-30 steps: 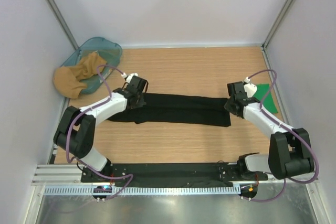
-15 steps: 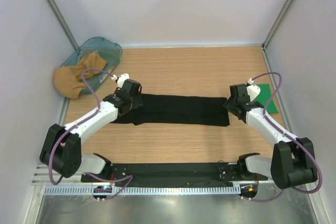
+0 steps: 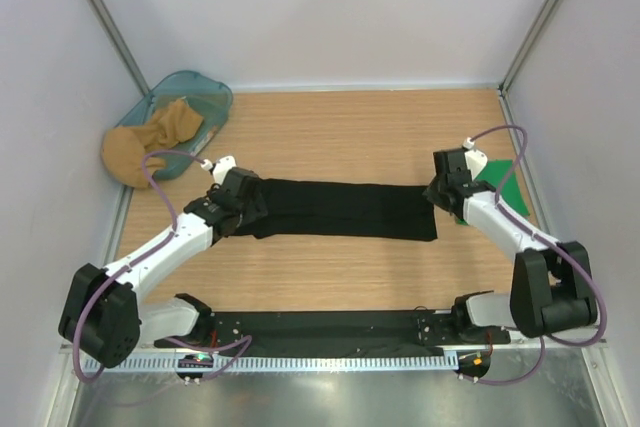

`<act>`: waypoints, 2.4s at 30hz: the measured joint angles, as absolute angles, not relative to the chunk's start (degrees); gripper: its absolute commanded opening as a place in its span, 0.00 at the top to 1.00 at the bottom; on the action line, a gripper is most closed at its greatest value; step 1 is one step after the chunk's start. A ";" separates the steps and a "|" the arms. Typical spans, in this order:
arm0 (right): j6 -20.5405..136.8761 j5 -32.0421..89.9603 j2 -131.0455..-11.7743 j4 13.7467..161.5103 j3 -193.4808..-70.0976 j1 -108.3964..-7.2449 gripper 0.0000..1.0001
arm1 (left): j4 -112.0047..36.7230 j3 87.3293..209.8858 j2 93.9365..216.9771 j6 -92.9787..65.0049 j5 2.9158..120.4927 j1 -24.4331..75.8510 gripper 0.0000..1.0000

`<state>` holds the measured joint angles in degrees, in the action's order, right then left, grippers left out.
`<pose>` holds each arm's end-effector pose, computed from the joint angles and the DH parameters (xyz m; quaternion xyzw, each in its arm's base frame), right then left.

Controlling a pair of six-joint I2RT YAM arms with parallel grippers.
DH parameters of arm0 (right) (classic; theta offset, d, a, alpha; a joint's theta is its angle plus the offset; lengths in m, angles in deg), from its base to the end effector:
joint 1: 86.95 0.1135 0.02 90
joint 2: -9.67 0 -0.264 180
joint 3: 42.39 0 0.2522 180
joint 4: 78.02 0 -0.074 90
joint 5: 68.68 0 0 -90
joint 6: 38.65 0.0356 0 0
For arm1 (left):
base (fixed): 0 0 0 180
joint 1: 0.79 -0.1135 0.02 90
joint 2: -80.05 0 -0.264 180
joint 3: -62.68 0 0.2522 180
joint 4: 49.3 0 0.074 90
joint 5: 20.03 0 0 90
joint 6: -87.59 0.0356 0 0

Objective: Fold and stack the tank tops

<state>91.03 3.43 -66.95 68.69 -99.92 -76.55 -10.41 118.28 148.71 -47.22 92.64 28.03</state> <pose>0.2607 0.0367 0.2024 0.2848 0.8921 0.0015 0.3509 0.2129 -0.1015 0.2183 -0.1924 0.9090 -0.0428 0.3672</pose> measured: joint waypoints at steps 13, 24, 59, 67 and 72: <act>97.70 -2.76 -52.50 61.07 -94.00 -76.55 0.53 | -10.46 118.06 151.71 -49.98 92.45 28.05 0.34; 97.24 0.78 -54.67 60.74 -91.79 -76.55 0.53 | -10.50 116.64 151.05 -51.73 91.79 26.00 0.35; 95.03 8.08 -58.91 62.82 -89.28 -76.55 0.48 | -14.17 107.60 145.15 -54.55 82.72 14.83 0.35; 93.99 9.55 -54.29 63.69 -89.21 -76.55 0.48 | -14.26 107.46 145.13 -55.07 82.61 14.83 0.34; 91.93 9.88 -61.83 65.02 -95.36 -76.55 0.43 | -14.30 106.57 145.59 -57.83 84.07 14.83 0.16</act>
